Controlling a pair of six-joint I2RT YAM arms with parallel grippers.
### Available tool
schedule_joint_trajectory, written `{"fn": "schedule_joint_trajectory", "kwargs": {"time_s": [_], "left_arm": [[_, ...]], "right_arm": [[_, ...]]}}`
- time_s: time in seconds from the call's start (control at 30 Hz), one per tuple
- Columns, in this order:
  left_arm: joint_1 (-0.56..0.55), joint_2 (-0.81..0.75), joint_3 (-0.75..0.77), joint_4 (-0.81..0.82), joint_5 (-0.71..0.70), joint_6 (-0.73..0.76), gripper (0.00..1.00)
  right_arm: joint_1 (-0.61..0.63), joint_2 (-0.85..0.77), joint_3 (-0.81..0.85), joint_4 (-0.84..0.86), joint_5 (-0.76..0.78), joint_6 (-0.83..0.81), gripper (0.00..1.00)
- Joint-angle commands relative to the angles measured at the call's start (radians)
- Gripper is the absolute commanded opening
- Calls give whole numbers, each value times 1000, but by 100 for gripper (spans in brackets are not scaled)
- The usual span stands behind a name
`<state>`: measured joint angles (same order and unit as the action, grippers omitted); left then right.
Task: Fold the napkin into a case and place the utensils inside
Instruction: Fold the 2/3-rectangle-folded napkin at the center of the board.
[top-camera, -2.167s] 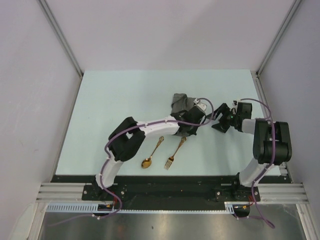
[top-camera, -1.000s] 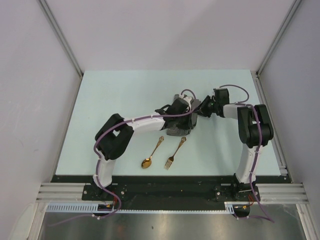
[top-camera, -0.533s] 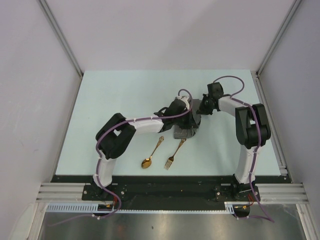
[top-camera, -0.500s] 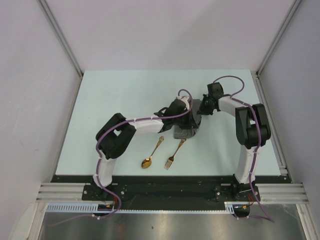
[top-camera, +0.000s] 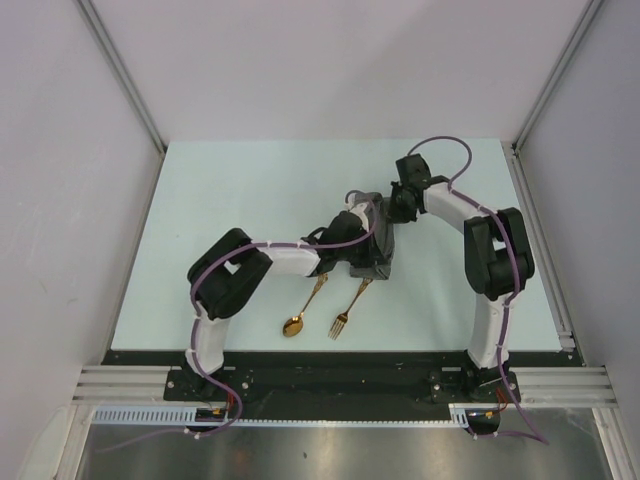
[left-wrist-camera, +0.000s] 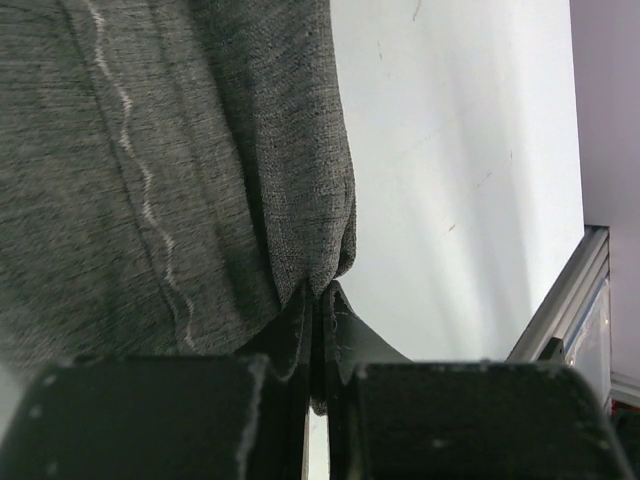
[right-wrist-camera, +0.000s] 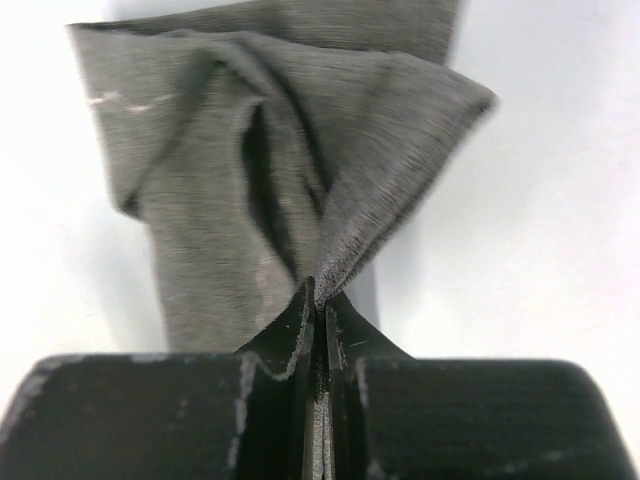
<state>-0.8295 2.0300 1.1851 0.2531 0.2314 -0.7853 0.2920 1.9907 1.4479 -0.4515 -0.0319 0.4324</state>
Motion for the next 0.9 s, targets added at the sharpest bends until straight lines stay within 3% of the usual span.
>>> {"fn": "schedule_joint_trajectory", "kwargs": {"time_s": [0.0,0.53,0.63,0.73,0.87], "left_arm": [[-8,-88,-65,17,26,-20,0],[18,-132,-162,23,17,-22,0],[21,-140,-171,25,17,-19,0],[24,-137,-173,25,20,-19,0],[23,-134,-167,28,34,-20,0]], "right_arm": [[32,33,117,13,76,6,3],[75,131,270,-33,82,26,6],[75,149,302,-36,92,11,10],[65,161,315,-56,118,12,20],[32,158,293,-33,76,46,28]]}}
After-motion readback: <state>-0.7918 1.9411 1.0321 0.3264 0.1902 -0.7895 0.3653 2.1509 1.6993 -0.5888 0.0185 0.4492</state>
